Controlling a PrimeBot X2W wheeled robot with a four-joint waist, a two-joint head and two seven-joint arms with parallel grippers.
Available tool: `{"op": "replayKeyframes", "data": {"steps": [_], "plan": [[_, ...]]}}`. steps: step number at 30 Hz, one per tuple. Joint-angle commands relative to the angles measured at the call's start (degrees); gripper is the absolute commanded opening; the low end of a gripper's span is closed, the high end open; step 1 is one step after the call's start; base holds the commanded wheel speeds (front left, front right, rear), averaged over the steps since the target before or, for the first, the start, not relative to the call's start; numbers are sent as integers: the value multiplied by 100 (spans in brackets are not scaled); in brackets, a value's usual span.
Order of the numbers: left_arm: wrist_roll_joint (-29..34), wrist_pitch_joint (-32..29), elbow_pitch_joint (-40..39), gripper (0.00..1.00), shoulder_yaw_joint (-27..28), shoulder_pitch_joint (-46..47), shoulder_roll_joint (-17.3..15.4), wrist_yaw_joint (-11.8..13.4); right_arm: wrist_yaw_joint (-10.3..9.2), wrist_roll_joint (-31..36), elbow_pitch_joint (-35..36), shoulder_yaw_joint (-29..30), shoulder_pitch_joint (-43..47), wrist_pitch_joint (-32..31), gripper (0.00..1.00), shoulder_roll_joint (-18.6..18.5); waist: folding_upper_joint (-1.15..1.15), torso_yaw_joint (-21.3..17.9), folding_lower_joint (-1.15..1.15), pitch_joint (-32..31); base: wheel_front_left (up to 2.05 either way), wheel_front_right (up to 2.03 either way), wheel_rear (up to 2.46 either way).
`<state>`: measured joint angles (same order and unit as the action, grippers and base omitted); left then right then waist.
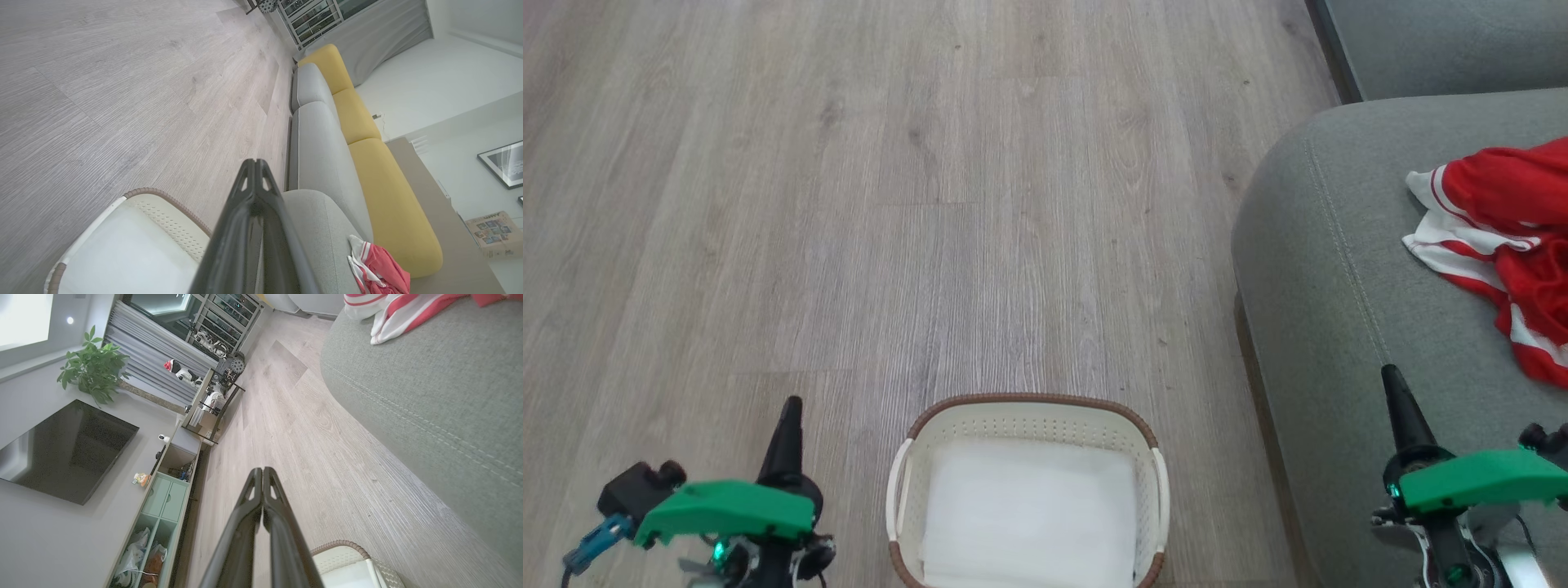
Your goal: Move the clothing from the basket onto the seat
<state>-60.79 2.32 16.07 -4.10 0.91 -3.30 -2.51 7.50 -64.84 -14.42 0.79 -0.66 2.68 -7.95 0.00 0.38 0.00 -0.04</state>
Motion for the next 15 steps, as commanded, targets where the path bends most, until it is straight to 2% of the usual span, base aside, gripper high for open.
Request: {"op": "replayKeyframes", "data": {"steps": [1, 15], "plan": [[-177, -45, -197, 0, 217, 296, -15, -55, 0, -160, 165, -4, -281, -58, 0, -14, 0, -1, 0, 1, 0, 0, 0], [-1115, -295, -199, 0, 467, 367, -9, -193, 0, -982, 127, 155, -364, -310, 0, 133, 0, -13, 0, 7, 0, 0, 0]]}}
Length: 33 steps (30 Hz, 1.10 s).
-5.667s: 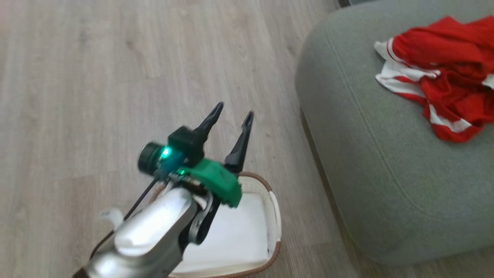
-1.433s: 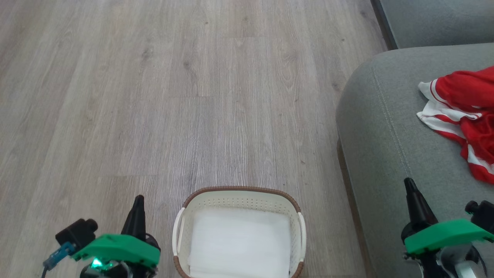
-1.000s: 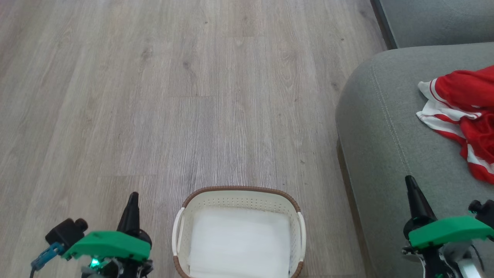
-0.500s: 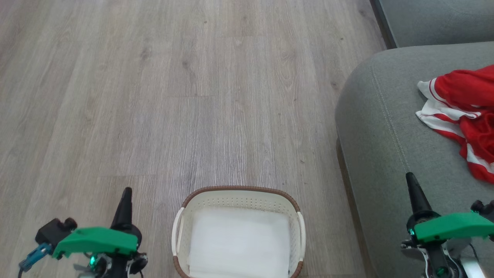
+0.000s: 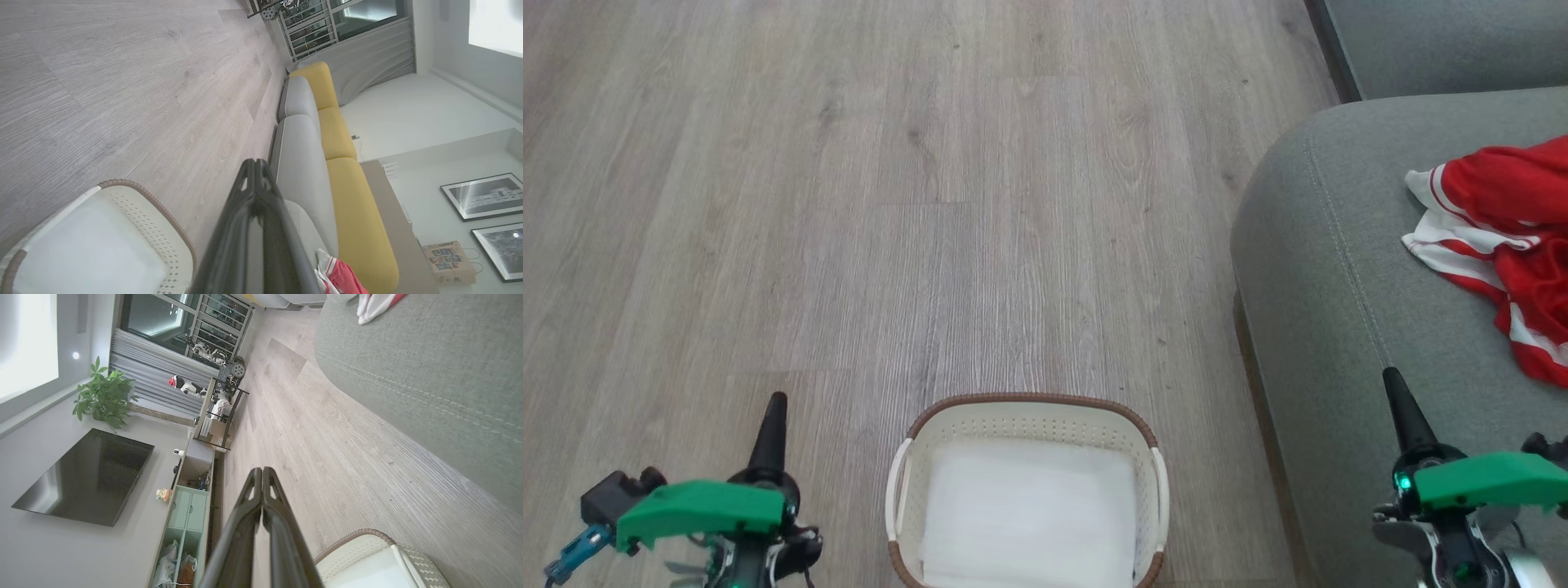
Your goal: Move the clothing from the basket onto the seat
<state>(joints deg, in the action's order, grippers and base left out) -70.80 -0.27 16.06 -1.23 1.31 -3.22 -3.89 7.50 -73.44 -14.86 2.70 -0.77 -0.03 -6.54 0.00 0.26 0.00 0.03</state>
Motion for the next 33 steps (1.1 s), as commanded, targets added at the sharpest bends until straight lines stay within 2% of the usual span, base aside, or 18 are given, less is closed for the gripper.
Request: {"op": "replayKeyframes", "data": {"steps": [1, 33], "plan": [[-176, -52, -198, 0, 196, 332, -16, -64, 0, -176, 168, -25, -359, -56, 0, 2, 0, -1, 0, 1, 0, 0, 0], [-2108, -572, -201, 0, 716, 480, 1, -350, -1, -1868, 89, 311, -530, -581, 0, 311, 0, -25, 0, 14, 0, 0, 0]]}}
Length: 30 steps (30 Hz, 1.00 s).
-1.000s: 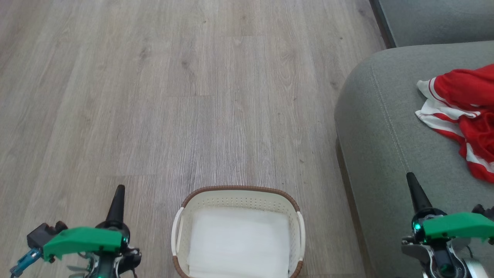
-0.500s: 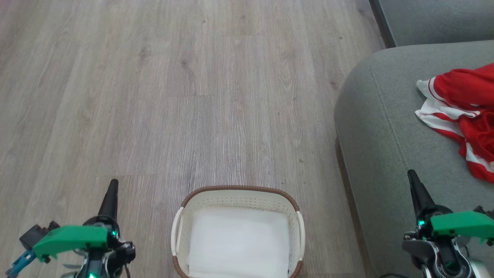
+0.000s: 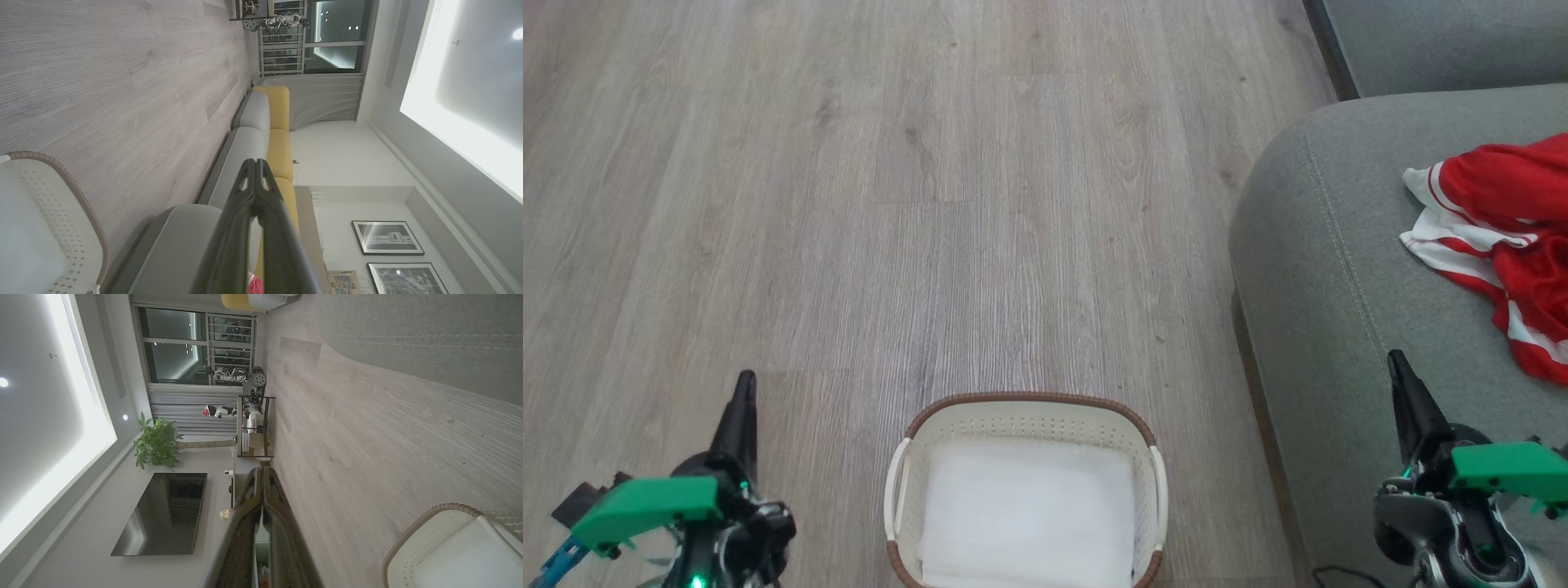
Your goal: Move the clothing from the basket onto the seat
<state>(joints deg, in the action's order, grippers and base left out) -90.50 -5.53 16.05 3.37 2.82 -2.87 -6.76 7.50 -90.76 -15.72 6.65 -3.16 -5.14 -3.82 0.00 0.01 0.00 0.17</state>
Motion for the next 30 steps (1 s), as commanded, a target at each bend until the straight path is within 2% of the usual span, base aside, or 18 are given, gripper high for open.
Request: {"op": "replayKeyframes", "data": {"steps": [1, 30], "plan": [[-200, -62, -200, 0, 274, 334, -33, -72, -1, -190, 172, -73, -297, -87, 0, 48, 0, -1, 0, 1, 0, 0, 0], [-187, -76, -200, 0, 290, 335, -22, -73, -1, -171, 171, -51, -299, -105, 0, 64, 0, -1, 0, 1, 0, 0, 0]]}}
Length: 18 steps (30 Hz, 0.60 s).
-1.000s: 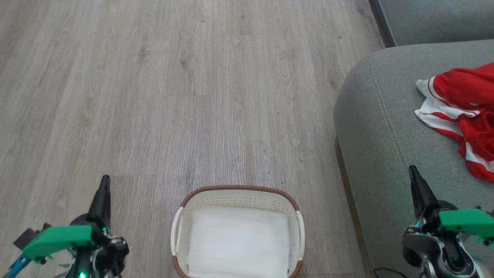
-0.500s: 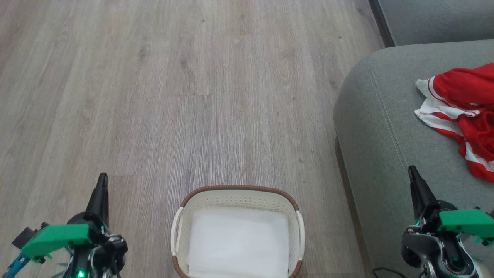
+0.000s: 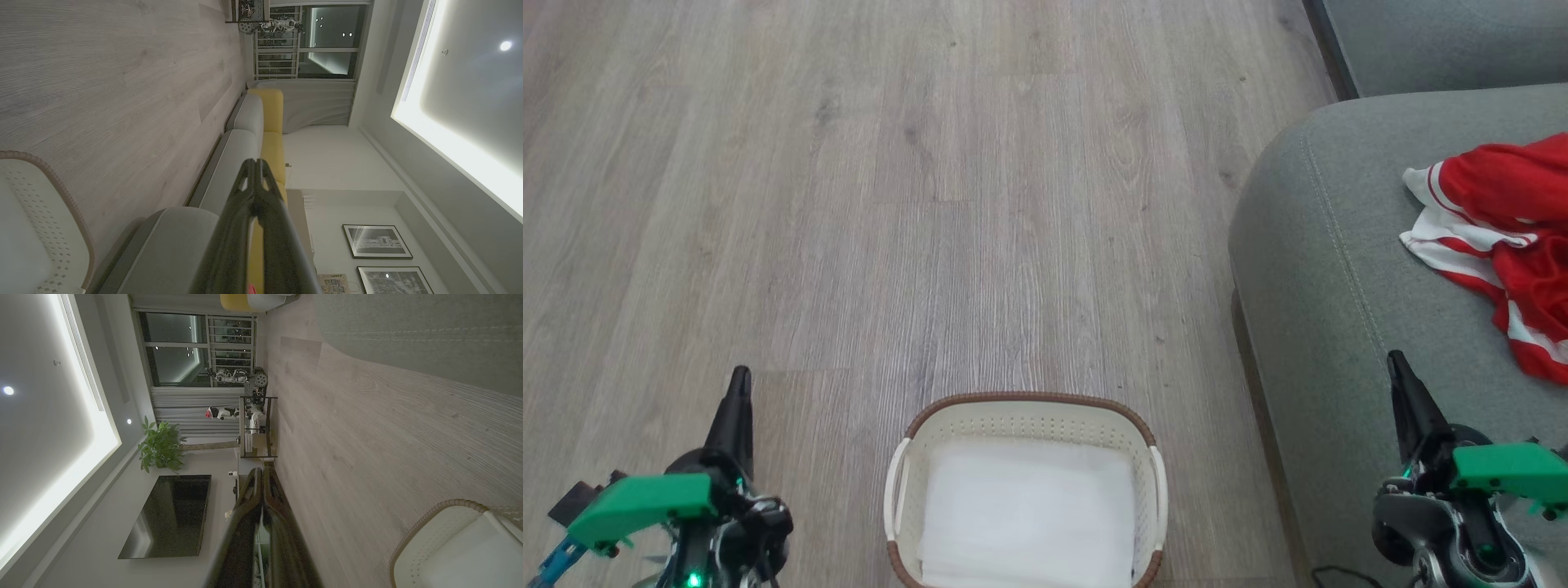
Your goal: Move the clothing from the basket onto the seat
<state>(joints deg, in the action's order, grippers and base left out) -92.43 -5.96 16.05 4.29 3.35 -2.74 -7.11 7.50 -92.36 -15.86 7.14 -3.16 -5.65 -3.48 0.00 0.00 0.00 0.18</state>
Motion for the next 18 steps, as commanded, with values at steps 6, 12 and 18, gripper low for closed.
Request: {"op": "replayKeyframes", "data": {"steps": [6, 12, 18], "plan": [[9, -35, -200, 0, 201, 282, -33, -37, -1, -9, 185, -96, -299, -56, 0, 32, 0, 0, 0, 0, 0, 0, 0], [11, -37, -200, 0, 203, 282, -32, -37, -1, -6, 185, -92, -299, -59, 0, 35, 0, 0, 0, 0, 0, 0, 0], [13, -39, -200, 0, 206, 282, -30, -37, -1, -3, 185, -89, -300, -61, 0, 37, 0, 0, 0, 0, 0, 0, 0]]}}
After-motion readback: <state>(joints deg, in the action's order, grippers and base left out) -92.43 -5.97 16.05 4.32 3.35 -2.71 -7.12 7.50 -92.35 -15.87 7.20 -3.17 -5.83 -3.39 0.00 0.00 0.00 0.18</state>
